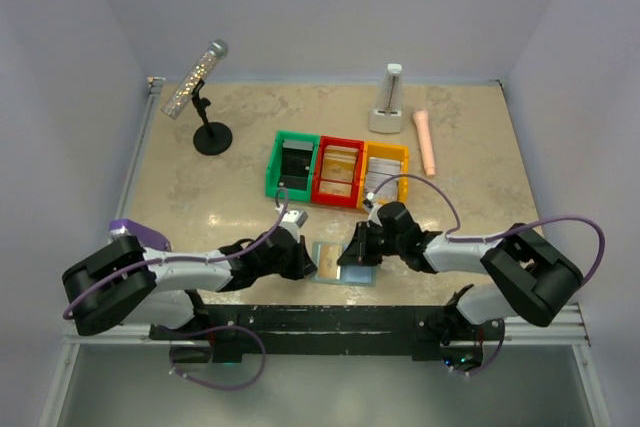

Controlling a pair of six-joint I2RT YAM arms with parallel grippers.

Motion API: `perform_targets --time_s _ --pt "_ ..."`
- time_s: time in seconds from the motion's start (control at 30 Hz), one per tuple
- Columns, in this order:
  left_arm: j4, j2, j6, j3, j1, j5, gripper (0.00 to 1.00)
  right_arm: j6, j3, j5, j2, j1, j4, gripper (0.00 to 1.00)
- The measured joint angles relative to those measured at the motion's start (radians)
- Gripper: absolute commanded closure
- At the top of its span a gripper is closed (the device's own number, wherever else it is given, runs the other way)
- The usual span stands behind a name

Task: Take the credit cards out of the card holder
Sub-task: Remove the credit card from the card holder.

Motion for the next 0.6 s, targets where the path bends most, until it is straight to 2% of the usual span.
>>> perform_targets --time_s 0.6 --pt "0.042 0.040 -0.005 0.010 0.000 0.001 1.00 -0.011 -0.027 0.000 -0.063 -0.016 -0.039 0.91"
